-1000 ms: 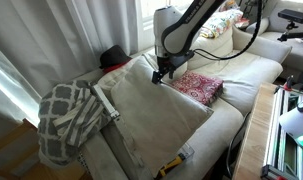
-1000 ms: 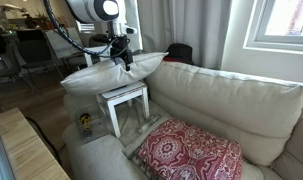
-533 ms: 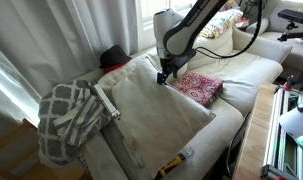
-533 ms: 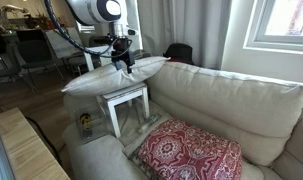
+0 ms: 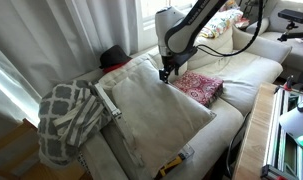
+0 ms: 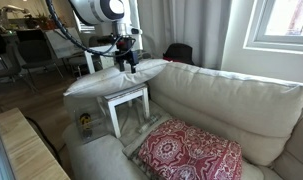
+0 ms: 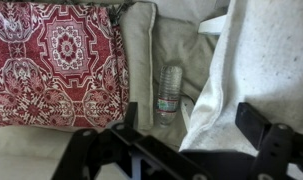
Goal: Put the black remote on the chair, then cover it with a pillow
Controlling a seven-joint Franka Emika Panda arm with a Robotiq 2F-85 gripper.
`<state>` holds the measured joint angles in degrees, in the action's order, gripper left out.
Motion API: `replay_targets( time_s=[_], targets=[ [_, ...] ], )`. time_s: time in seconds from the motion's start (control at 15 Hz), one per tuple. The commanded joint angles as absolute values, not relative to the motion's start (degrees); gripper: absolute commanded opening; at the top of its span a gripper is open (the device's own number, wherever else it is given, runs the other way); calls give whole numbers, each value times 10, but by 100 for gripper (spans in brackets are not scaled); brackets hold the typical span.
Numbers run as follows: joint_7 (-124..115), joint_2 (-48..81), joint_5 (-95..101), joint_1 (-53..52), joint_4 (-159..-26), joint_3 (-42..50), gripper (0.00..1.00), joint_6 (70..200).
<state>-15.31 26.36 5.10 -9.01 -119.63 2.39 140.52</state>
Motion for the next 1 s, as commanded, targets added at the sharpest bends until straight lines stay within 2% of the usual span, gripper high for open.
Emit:
replay_targets(
  time_s=[0.0, 0.27, 0.67, 0.93],
  targets=[
    [-152, 246, 35, -71, -1187, 22, 100, 1380],
    [-144, 214, 0, -44, -1179, 15, 100, 1361],
    [-67, 136, -191, 7, -1153, -29, 100, 1261],
    [-54, 71, -217, 6, -1147, -19, 100, 1220]
  ],
)
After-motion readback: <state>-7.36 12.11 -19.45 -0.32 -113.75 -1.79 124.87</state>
